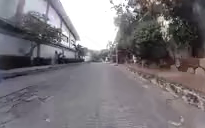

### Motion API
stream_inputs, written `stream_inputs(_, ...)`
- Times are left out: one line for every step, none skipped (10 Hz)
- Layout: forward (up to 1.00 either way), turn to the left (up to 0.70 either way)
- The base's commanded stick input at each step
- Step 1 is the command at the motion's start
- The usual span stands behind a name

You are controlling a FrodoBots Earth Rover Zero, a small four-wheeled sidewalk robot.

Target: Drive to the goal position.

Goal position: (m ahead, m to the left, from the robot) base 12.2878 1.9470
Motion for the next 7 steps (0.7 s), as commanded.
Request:
stream_inputs(1.00,0.16)
stream_inputs(1.00,0.11)
stream_inputs(1.00,0.03)
stream_inputs(1.00,0.00)
stream_inputs(1.00,0.00)
stream_inputs(1.00,0.00)
stream_inputs(1.00,0.00)
